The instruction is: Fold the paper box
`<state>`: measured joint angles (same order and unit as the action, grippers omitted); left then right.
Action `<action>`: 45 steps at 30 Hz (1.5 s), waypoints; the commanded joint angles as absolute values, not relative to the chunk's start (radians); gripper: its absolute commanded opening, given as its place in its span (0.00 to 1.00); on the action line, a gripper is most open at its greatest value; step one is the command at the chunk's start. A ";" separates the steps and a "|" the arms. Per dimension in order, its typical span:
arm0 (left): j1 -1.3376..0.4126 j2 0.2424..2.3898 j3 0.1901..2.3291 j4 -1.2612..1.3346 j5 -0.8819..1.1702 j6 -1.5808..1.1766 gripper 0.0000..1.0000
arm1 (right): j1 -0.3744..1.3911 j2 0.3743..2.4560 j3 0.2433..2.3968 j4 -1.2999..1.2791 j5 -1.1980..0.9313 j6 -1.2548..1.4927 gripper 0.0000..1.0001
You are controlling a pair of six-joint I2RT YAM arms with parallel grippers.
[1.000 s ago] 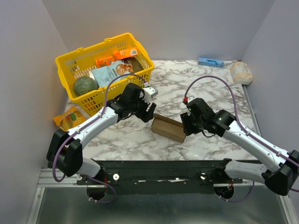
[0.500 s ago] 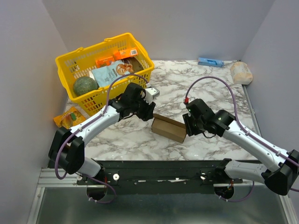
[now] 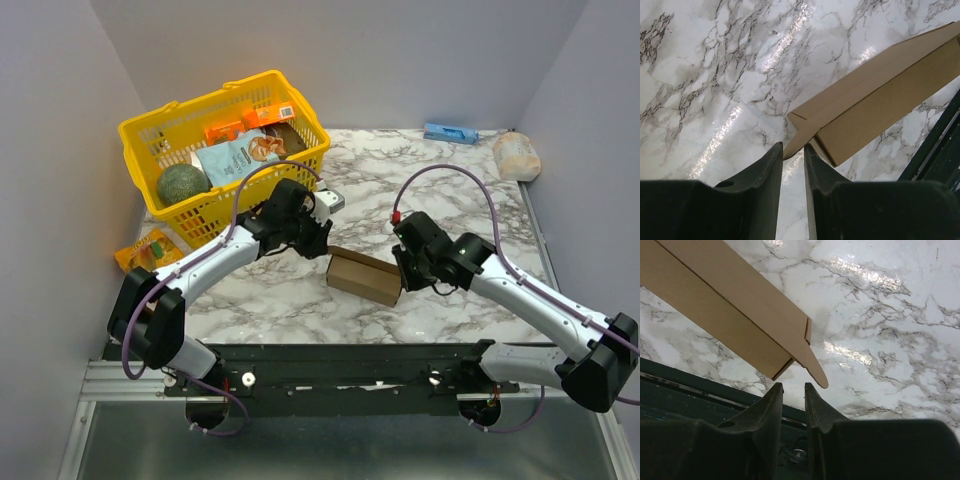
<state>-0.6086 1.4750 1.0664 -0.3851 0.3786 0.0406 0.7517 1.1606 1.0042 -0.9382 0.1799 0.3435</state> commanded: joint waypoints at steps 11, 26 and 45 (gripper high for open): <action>-0.638 1.477 1.080 -0.377 0.385 0.044 0.19 | 0.750 1.154 1.035 -1.008 0.222 0.354 0.34; -0.652 1.410 1.025 -0.383 0.391 0.176 0.00 | 0.578 1.152 1.118 -0.853 0.138 0.155 0.69; -0.594 1.285 0.966 -0.506 0.420 0.337 0.00 | 0.393 1.221 0.996 -0.453 -0.219 -0.189 0.70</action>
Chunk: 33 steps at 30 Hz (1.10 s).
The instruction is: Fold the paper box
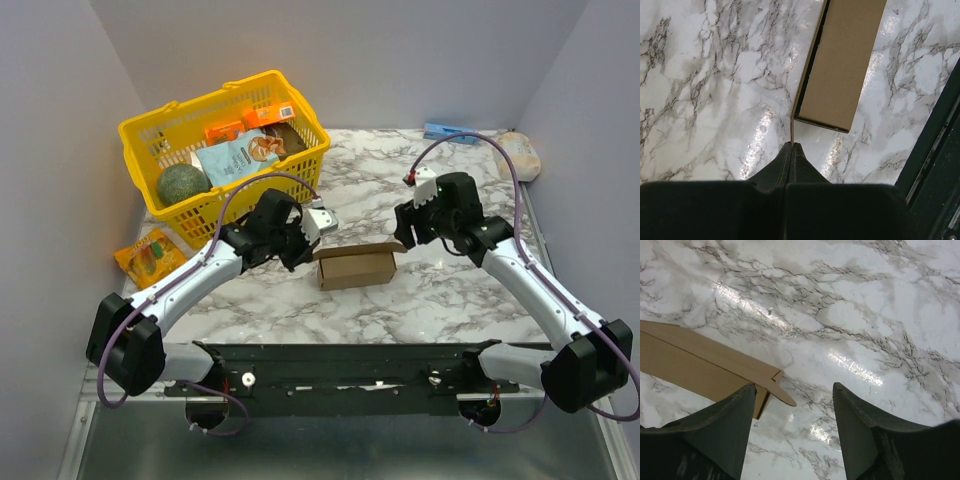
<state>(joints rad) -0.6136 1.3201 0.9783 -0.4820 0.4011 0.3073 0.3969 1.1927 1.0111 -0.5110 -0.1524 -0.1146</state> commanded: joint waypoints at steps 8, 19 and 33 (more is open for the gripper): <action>-0.588 1.296 0.970 -0.509 0.396 0.331 0.00 | 0.393 1.197 0.947 -0.411 -0.353 -0.224 0.64; -0.569 1.302 0.968 -0.502 0.383 0.325 0.00 | 0.394 1.160 0.905 -0.433 -0.313 -0.213 0.63; -0.565 1.301 0.965 -0.497 0.384 0.321 0.00 | 0.394 1.264 0.928 -0.430 -0.290 -0.218 0.53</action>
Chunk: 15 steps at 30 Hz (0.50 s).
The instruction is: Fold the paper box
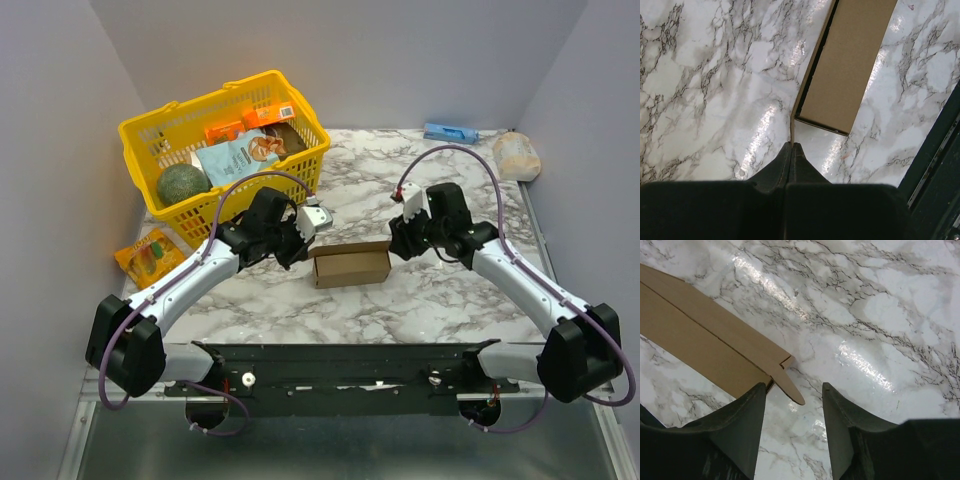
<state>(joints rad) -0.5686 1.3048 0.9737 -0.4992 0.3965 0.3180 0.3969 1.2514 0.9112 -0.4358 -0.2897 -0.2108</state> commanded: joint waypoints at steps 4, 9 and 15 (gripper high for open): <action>-0.563 1.308 0.966 -0.494 0.385 0.318 0.00 | 0.396 1.282 0.951 -0.454 -0.307 -0.204 0.36; -0.561 1.318 0.977 -0.479 0.348 0.282 0.00 | 0.406 1.345 0.997 -0.526 -0.310 -0.187 0.18; -0.561 1.348 1.006 -0.456 0.338 0.206 0.00 | 0.440 1.316 0.985 -0.489 -0.304 -0.146 0.06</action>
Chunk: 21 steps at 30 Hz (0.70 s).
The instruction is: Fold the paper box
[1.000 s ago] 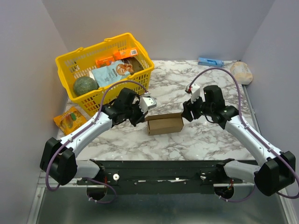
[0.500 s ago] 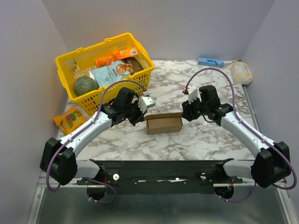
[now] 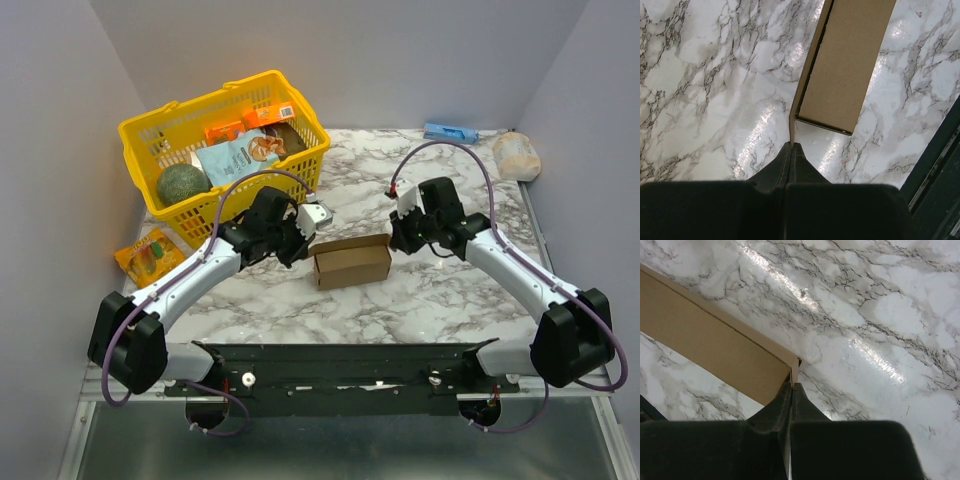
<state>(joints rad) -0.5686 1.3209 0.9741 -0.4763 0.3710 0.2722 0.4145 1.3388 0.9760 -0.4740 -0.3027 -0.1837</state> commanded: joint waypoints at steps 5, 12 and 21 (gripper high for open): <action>-0.563 1.370 1.031 -0.449 0.310 0.153 0.00 | 0.489 1.240 0.957 -0.451 -0.249 -0.100 0.02; -0.565 1.355 1.074 -0.439 0.253 0.043 0.00 | 0.612 1.227 0.945 -0.414 -0.069 -0.003 0.01; -0.575 1.332 1.006 -0.313 0.250 -0.213 0.00 | 0.663 1.218 0.902 -0.333 0.130 0.159 0.01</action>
